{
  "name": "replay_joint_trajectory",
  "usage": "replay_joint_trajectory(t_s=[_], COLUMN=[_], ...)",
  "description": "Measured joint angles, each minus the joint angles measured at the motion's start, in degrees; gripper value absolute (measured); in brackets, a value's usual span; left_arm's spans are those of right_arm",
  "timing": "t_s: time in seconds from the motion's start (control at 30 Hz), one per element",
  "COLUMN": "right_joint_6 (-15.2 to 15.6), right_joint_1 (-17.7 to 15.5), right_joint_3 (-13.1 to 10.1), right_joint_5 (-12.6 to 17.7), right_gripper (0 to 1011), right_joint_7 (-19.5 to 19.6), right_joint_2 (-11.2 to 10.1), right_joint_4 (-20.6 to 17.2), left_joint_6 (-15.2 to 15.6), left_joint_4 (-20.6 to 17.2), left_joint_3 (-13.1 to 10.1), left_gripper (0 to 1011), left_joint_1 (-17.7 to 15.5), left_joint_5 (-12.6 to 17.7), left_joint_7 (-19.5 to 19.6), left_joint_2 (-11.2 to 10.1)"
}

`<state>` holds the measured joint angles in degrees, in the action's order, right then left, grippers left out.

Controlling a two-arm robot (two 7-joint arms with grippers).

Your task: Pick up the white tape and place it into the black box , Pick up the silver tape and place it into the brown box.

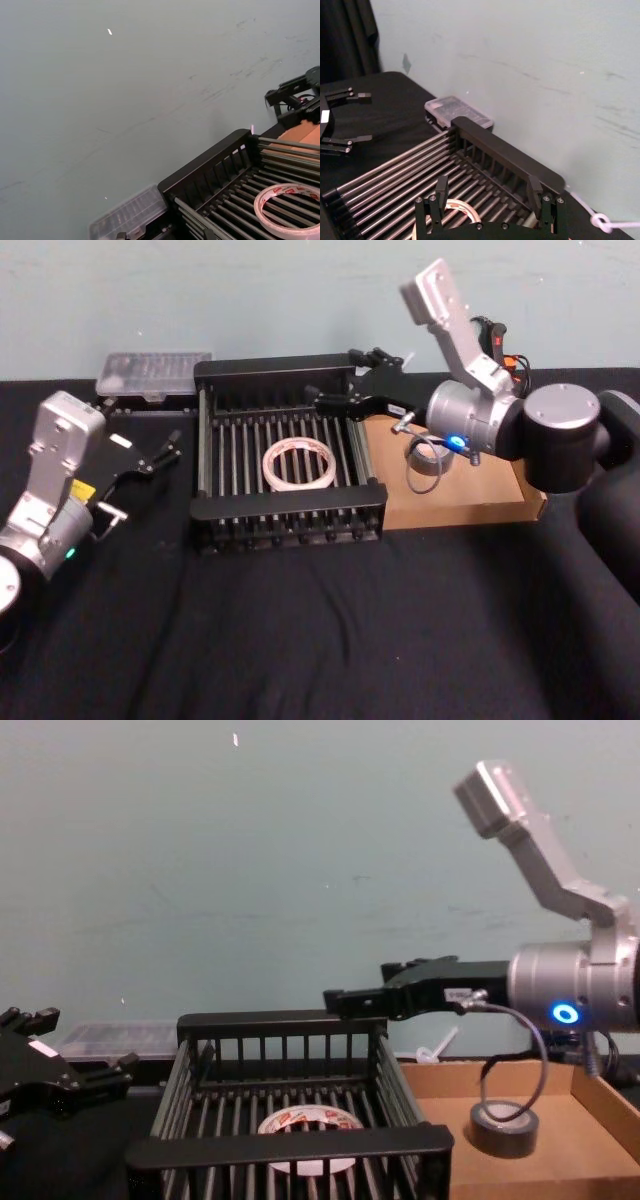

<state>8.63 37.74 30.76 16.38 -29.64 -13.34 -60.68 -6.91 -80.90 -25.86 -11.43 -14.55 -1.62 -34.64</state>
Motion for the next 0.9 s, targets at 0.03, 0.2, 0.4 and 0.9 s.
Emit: replay_joint_trajectory(t_s=[0.03, 0.2, 0.4, 0.9], right_joint_6=[0.0, -0.1, 0.0, 0.6], right_joint_1=[-0.5, -3.6, -7.1, -13.3], right_joint_3=[-0.3, -2.4, -4.9, -10.0], right_joint_5=[0.1, 0.6, 1.5, 2.9], right_gripper=[1002, 1002, 1002, 1002], right_joint_7=[0.3, 2.7, 4.5, 7.3], right_joint_2=[-0.3, -2.0, -4.1, -8.3], right_joint_4=[-0.7, -5.3, -9.9, -14.5], left_joint_6=[0.0, 0.0, 0.0, 0.0], left_joint_4=[0.0, 0.0, 0.0, 0.0], left_joint_3=[0.0, 0.0, 0.0, 0.0], left_gripper=[1001, 1001, 1001, 1001], left_joint_1=[0.0, 0.0, 0.0, 0.0], left_joint_5=[0.0, 0.0, 0.0, 0.0], left_joint_7=[0.0, 0.0, 0.0, 0.0], left_joint_2=[0.0, 0.0, 0.0, 0.0])
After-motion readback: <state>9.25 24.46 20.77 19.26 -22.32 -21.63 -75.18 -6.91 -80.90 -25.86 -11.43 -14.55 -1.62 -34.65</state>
